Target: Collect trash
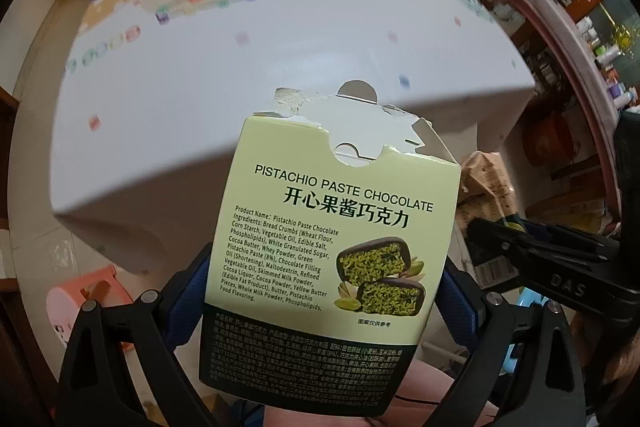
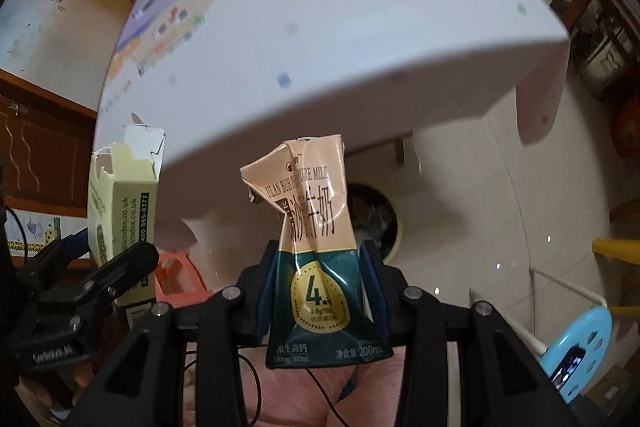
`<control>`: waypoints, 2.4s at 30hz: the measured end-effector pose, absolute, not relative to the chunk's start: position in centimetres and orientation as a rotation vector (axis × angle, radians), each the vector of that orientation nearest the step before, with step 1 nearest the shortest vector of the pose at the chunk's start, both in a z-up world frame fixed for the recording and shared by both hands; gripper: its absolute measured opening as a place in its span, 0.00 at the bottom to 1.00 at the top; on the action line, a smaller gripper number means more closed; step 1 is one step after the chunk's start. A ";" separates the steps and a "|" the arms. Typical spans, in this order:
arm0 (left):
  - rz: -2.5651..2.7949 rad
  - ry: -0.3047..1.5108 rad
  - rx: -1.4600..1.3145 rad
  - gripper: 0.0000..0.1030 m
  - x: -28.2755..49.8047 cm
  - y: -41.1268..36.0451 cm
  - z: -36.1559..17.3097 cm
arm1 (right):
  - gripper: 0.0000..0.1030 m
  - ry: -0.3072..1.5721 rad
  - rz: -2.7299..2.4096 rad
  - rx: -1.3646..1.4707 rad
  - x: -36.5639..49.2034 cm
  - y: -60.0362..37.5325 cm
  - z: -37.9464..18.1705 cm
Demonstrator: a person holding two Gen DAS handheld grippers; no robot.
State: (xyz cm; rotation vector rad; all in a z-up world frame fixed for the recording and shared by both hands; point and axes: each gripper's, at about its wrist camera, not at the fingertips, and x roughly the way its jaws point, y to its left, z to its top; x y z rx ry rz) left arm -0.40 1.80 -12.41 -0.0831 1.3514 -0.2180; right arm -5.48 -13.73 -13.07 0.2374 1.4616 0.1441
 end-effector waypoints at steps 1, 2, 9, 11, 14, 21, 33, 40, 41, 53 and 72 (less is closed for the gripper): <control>-0.217 1.361 -0.085 0.94 -1.0 1.4 -13.1 | 0.38 1.482 0.144 0.245 -5.9 -14.1 -14.2; -0.216 1.368 -0.088 0.94 -1.5 1.0 -13.8 | 0.38 1.501 0.143 0.254 -6.3 -14.4 -15.3; -0.159 1.430 -0.092 0.94 -4.2 -2.5 -22.7 | 0.38 1.645 0.133 0.328 -8.0 -16.9 -25.5; -0.135 1.446 -0.100 0.94 -4.2 -2.9 -25.4 | 0.39 1.685 0.119 0.359 -8.4 -17.7 -29.1; -0.107 1.472 -0.131 0.94 -3.7 -3.3 -30.3 | 0.39 1.723 0.101 0.389 -8.6 -18.6 -33.9; -0.087 1.505 -0.155 0.95 -1.1 -3.7 -39.6 | 0.39 1.756 0.069 0.432 -7.9 -18.6 -42.3; -0.079 1.525 -0.217 0.96 1.3 -1.7 -48.0 | 0.42 1.741 0.059 0.549 -4.3 -17.7 -50.6; -0.077 1.538 -0.190 0.99 1.4 -1.9 -49.2 | 0.61 1.709 0.063 0.579 -3.5 -17.6 -51.9; -0.076 1.533 -0.189 0.99 1.3 -1.9 -49.1 | 0.61 1.710 0.060 0.585 -3.5 -17.6 -52.1; -0.066 1.500 -0.161 0.99 1.3 -2.2 -49.1 | 0.61 1.706 0.045 0.595 -4.3 -18.5 -52.5; 0.033 1.407 -0.235 0.99 -1.2 -0.2 -40.4 | 0.61 1.632 0.111 0.520 -5.1 -17.3 -45.3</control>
